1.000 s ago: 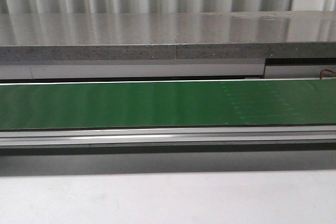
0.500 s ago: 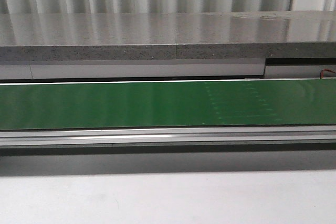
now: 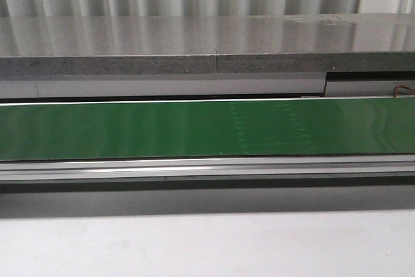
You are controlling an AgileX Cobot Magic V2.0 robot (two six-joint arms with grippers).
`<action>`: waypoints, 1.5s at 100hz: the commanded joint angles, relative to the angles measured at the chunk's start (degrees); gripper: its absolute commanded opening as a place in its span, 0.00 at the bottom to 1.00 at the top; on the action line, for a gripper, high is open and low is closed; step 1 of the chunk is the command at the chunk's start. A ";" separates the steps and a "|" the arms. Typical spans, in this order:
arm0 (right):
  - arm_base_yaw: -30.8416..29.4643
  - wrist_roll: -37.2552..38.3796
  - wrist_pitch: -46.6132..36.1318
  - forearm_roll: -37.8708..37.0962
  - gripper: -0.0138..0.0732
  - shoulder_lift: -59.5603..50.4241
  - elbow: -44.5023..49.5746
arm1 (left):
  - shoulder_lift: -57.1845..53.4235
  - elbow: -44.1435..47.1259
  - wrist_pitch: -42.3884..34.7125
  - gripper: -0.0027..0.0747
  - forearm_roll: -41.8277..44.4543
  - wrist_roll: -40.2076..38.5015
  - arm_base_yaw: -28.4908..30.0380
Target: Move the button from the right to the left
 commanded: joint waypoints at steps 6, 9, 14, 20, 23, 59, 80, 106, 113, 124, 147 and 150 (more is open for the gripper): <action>3.06 9.75 -11.00 -8.03 0.08 -4.29 4.09 | -1.49 1.43 -4.90 0.01 -0.26 0.02 -0.45; 3.60 11.63 -12.03 -9.58 0.08 -5.66 5.68 | -1.49 1.43 -4.90 0.01 -0.26 0.02 -0.45; 3.88 14.27 -13.42 -11.91 0.08 -7.59 7.81 | -1.49 1.43 -4.90 0.01 -0.26 0.02 -0.45; 3.88 16.69 -14.63 -13.13 0.08 -10.05 10.04 | -1.49 1.43 -4.90 0.01 -0.26 0.02 -0.45; 3.88 17.21 -14.99 -13.26 0.08 -10.91 11.37 | -1.49 1.43 -4.90 0.01 -0.26 0.02 -0.45; 3.68 17.31 -17.75 -11.60 0.08 -22.34 21.50 | -1.49 1.43 -4.90 0.01 -0.26 0.02 -0.45; 3.54 17.31 -18.60 -11.47 0.08 -22.48 22.03 | -1.49 1.43 -4.90 0.01 -0.26 0.02 -0.45; 3.54 17.31 -18.85 -11.47 0.08 -22.48 22.03 | -1.49 1.43 -4.90 0.01 -0.26 0.02 -0.45; 3.16 17.31 -18.84 -11.47 0.08 -22.48 22.03 | -1.49 1.43 -4.90 0.01 -0.26 0.02 -0.45; 2.21 17.31 -18.84 -11.47 0.08 -22.48 22.03 | -1.49 1.43 -4.90 0.01 -0.26 0.02 -0.45; 1.55 17.31 -18.53 -11.44 0.08 -22.48 22.03 | -1.49 1.43 -4.90 0.01 -0.26 0.02 -0.45; 1.55 17.31 -18.53 -11.44 0.08 -22.48 22.03 | -1.49 1.43 -4.90 0.01 -0.26 0.02 -0.45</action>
